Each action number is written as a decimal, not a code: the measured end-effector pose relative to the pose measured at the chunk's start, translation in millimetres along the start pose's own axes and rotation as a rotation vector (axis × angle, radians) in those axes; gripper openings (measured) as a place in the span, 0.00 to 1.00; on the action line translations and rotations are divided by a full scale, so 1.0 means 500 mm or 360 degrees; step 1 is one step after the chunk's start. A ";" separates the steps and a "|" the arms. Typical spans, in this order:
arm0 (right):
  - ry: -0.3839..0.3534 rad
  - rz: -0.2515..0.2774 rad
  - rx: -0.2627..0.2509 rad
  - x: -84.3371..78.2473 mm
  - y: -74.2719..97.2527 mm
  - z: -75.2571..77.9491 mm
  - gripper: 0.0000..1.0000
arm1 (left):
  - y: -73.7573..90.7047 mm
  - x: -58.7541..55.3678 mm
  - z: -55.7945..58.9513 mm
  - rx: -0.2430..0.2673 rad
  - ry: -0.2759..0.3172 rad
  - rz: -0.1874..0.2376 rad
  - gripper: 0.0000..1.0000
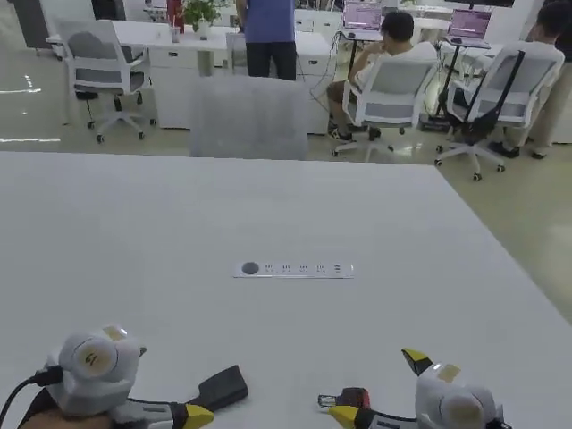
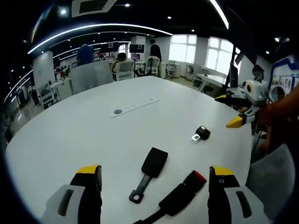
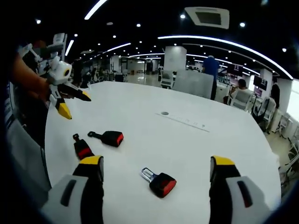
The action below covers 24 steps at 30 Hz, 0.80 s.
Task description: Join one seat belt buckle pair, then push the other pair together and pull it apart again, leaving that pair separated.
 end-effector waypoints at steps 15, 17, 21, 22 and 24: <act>-0.0035 0.0083 -0.0061 -0.045 0.108 -0.086 0.98 | 0.090 -0.097 0.064 -0.0005 0.0041 0.0105 0.99; -0.0040 0.0078 -0.0060 -0.053 0.117 -0.091 0.98 | 0.100 -0.106 0.069 -0.0004 0.0037 0.0103 0.99; -0.0061 0.0083 -0.0074 -0.067 0.134 -0.100 0.99 | 0.118 -0.121 0.074 -0.0004 0.0028 0.0124 0.99; -0.0061 0.0082 -0.0075 -0.069 0.135 -0.103 0.99 | 0.121 -0.125 0.074 -0.0003 0.0028 0.0124 0.99; -0.0060 0.0070 -0.0077 -0.073 0.139 -0.109 0.99 | 0.128 -0.135 0.074 0.0006 0.0037 0.0128 0.99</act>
Point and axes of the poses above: the centre of the closed fingertips' face, and the gripper's own axes: y roughly backward along the fingers, z roughly to its right, x roughly out of its top, the point moved 9 cm from there along y, roughly backward along the fingers, and after that the axes turned 10 degrees about -z, right-handed, at the moved point
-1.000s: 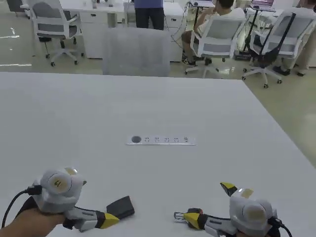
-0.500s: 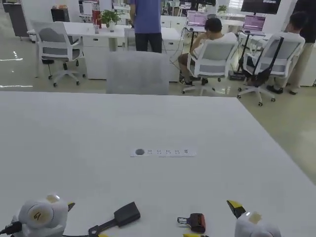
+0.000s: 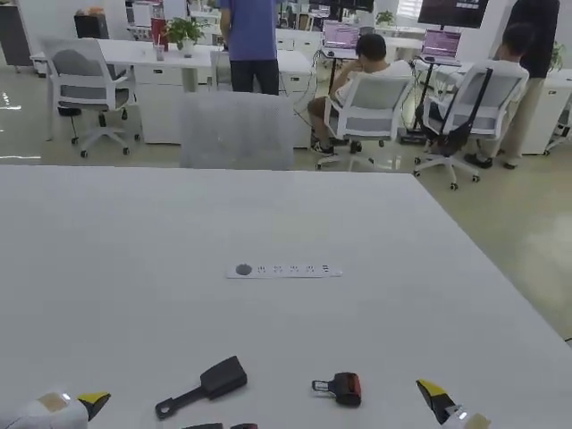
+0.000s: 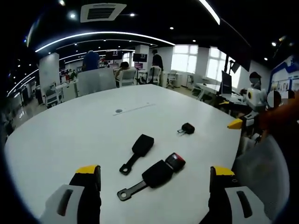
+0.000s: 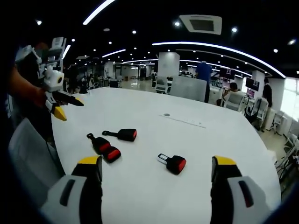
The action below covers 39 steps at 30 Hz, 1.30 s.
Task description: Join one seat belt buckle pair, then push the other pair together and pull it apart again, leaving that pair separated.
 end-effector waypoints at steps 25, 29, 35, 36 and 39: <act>-0.0072 -0.0049 -0.0008 -0.031 -0.003 -0.014 0.99 | 0.018 -0.029 -0.002 0.0025 0.0065 0.0026 0.99; -0.0065 -0.0046 -0.0007 -0.030 -0.002 -0.015 0.99 | 0.019 -0.028 -0.006 0.0036 0.0064 0.0028 0.99; -0.0048 -0.0057 0.0006 -0.031 -0.004 -0.017 0.99 | 0.021 -0.027 -0.004 0.0031 0.0063 0.0031 0.99; -0.0051 -0.0057 0.0008 -0.032 -0.004 -0.017 0.99 | 0.022 -0.027 -0.004 0.0029 0.0062 0.0037 1.00; -0.0055 -0.0060 0.0011 -0.034 -0.004 -0.018 0.99 | 0.024 -0.029 -0.005 0.0041 0.0058 0.0025 1.00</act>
Point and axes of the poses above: the centre of the closed fingertips' face, and the gripper's own axes: y roughly backward along the fingers, z roughly to its right, x roughly out of its top, the point moved 9 cm from there along y, roughly backward along the fingers, and after that the axes turned 10 degrees about -z, right-handed, at the moved point
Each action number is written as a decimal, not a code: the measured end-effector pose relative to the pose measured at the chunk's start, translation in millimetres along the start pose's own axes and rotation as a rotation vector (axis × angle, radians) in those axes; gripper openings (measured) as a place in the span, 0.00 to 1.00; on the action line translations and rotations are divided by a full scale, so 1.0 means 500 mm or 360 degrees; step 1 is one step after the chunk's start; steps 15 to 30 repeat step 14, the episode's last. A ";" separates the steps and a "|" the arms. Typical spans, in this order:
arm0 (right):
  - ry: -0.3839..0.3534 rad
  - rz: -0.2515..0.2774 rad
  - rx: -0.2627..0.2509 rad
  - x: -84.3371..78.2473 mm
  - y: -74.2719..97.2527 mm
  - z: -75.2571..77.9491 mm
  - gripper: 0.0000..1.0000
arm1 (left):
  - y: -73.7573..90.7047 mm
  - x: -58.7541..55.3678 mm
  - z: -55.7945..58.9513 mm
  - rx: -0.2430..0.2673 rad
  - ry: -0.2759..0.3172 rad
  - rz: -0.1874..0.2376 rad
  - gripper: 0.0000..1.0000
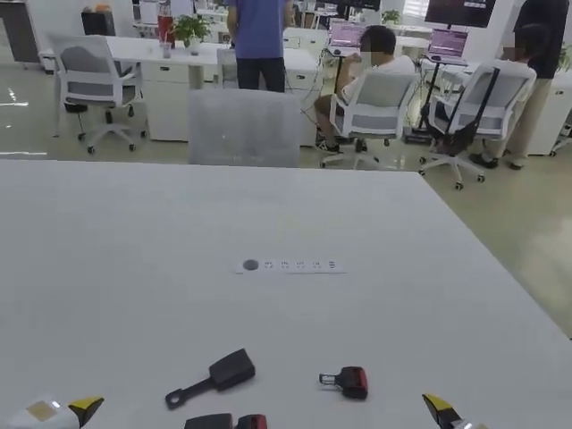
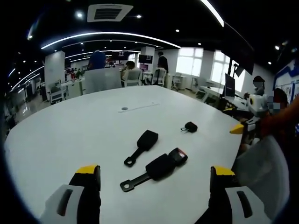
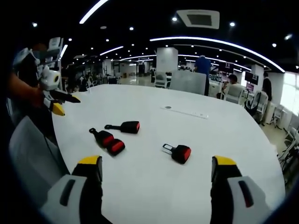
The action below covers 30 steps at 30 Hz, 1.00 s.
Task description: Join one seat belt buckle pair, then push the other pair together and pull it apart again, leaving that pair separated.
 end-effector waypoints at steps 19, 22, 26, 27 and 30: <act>-0.0006 -0.0012 0.0001 -0.002 -0.002 0.007 0.98 | -0.003 -0.002 0.000 -0.0003 0.0018 0.0005 1.00; -0.0006 -0.0012 0.0001 -0.002 -0.002 0.007 0.98 | -0.003 -0.002 0.000 -0.0003 0.0018 0.0005 1.00; -0.0006 -0.0012 0.0001 -0.002 -0.002 0.007 0.98 | -0.003 -0.002 0.000 -0.0003 0.0018 0.0005 1.00; -0.0006 -0.0012 0.0001 -0.002 -0.002 0.007 0.98 | -0.003 -0.002 0.000 -0.0003 0.0018 0.0005 1.00; -0.0006 -0.0012 0.0001 -0.002 -0.002 0.007 0.98 | -0.003 -0.002 0.000 -0.0003 0.0018 0.0005 1.00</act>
Point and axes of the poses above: the centre of the closed fingertips' face, and the gripper's own axes: y roughly backward along the fingers, z roughly to its right, x roughly out of its top, the point moved 9 cm from there along y, roughly backward along the fingers, and after that the axes turned 10 degrees about -z, right-handed, at the moved point
